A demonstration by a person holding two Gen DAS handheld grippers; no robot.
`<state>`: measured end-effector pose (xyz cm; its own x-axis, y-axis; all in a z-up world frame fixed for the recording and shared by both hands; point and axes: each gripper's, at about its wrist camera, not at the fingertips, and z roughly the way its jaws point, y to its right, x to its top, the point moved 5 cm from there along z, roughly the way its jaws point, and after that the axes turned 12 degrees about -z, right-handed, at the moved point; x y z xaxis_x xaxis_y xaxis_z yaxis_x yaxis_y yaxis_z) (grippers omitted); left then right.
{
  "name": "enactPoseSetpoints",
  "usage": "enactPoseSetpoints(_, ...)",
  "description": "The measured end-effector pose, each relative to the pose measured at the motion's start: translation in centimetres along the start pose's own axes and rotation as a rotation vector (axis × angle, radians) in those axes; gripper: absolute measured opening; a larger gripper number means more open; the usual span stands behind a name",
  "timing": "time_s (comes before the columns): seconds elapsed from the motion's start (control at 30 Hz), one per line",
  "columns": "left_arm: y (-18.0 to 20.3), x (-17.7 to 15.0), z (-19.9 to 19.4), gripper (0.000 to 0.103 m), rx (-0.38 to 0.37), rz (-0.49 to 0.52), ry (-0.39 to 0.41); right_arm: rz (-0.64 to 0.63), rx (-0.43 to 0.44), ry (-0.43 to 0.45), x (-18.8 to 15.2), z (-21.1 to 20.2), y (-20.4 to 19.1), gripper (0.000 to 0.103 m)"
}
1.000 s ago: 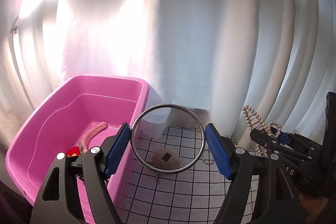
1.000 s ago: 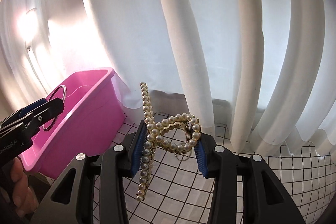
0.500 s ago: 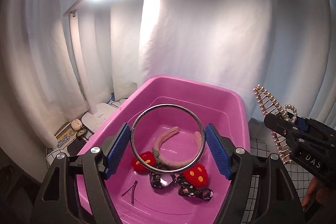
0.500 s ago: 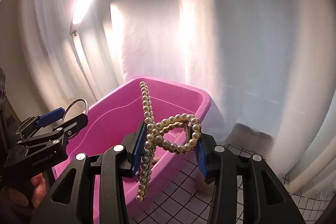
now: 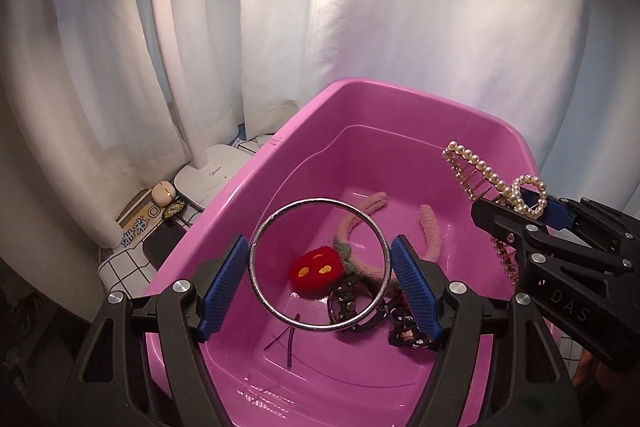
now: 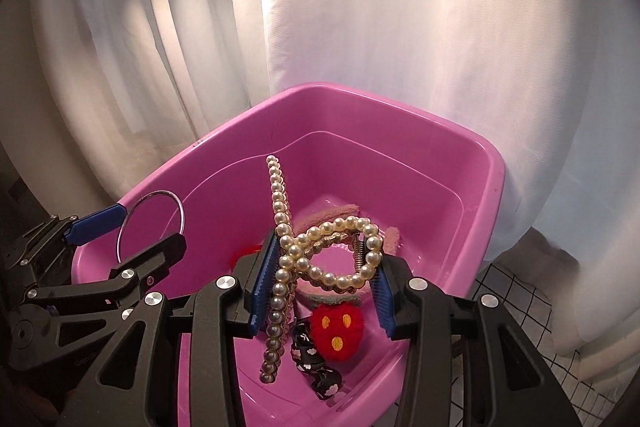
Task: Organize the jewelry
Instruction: 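Open both grippers to drop the pearl claw and hoop into the tub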
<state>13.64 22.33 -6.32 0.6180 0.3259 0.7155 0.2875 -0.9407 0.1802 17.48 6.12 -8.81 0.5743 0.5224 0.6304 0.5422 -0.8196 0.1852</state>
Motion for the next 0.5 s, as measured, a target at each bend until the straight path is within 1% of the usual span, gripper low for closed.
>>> enactPoseSetpoints(0.17,-0.4,-0.2,0.7,0.071,0.009,-0.013,-0.026,0.003,-0.016,-0.031,0.0,1.3,0.5,0.041)
enactPoseSetpoints(0.3,-0.5,-0.1,0.7,0.071,0.013,-0.023,-0.023,0.005,-0.028,-0.049,-0.1,1.9,0.6,0.041)
enactPoseSetpoints(0.4,-0.8,-0.1,0.9,0.072,0.018,-0.037,-0.043,-0.004,-0.058,-0.076,-0.3,2.2,0.6,0.041)
enactPoseSetpoints(0.43,-0.8,-0.1,0.9,0.072,0.018,-0.041,-0.05,-0.006,-0.064,-0.085,-0.3,2.3,0.7,0.044)
enactPoseSetpoints(0.47,-0.9,-0.2,0.9,0.076,0.017,-0.046,-0.056,-0.006,-0.068,-0.095,-0.3,2.5,0.7,0.049)
enactPoseSetpoints(0.5,-0.9,-0.2,0.9,0.084,0.018,-0.052,-0.059,-0.006,-0.078,-0.094,-0.3,2.4,0.8,0.053)
